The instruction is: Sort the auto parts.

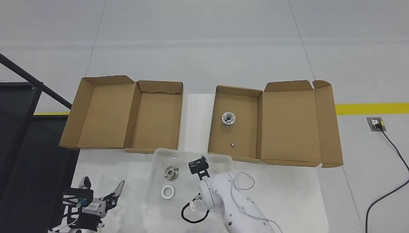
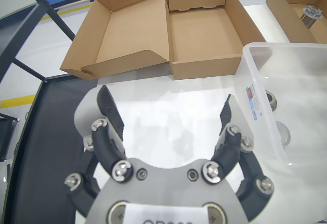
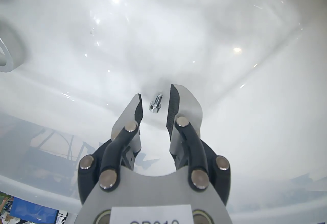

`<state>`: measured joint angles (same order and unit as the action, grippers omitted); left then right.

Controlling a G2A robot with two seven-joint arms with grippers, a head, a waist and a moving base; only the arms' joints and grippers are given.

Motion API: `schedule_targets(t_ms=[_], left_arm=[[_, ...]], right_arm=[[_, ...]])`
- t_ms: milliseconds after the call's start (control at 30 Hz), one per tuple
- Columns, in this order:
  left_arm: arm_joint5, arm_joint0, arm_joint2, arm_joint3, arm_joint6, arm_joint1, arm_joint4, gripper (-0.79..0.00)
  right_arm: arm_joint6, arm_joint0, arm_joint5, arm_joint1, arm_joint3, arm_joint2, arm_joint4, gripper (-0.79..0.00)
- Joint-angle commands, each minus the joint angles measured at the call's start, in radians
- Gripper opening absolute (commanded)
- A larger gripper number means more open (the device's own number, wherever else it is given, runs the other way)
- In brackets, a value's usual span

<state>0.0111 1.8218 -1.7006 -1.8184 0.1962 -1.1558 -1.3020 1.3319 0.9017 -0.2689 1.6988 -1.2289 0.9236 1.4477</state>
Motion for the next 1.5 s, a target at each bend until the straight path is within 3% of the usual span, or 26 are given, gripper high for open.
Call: schedule_targets(t_ms=[0,200,333,367,500,633,800,1033,1133,1467], left_arm=[[0.000,0.000,0.000,0.000,0.000,0.000,0.000,0.000],[0.000,0.000,0.000,0.000,0.000,0.000,0.000,0.000],[0.000,0.000,0.000,0.000,0.000,0.000,0.000,0.000],[0.000,0.000,0.000,0.000,0.000,0.000,0.000,0.000],[0.000,0.000,0.000,0.000,0.000,0.000,0.000,0.000],[0.000,0.000,0.000,0.000,0.000,0.000,0.000,0.000],[0.000,0.000,0.000,0.000,0.000,0.000,0.000,0.000],[0.000,0.000,0.000,0.000,0.000,0.000,0.000,0.000],[0.000,0.000,0.000,0.000,0.000,0.000,0.000,0.000],[0.000,0.000,0.000,0.000,0.000,0.000,0.000,0.000]], right_arm=[[-0.003,0.003,0.003,0.001,0.000,0.002,-0.003,-0.533],[-0.008,0.011,0.007,0.002,-0.001,0.008,-0.002,-0.548],[-0.014,0.012,0.012,0.002,0.002,0.015,-0.005,-0.702],[-0.018,0.014,0.012,0.002,-0.001,0.016,-0.004,-0.785],[-0.023,0.022,0.015,0.001,-0.035,0.018,0.013,-0.785],[-0.027,0.054,0.047,-0.007,-0.154,0.028,0.042,-0.785],[-0.015,0.157,0.134,-0.029,-0.453,0.023,0.139,-0.785],[-0.079,0.327,0.180,-0.053,-0.822,-0.074,0.427,-0.785],[-0.105,0.362,0.222,-0.058,-0.861,-0.099,0.491,-0.785],[-0.105,0.362,0.222,-0.058,-0.861,-0.099,0.491,-0.785]])
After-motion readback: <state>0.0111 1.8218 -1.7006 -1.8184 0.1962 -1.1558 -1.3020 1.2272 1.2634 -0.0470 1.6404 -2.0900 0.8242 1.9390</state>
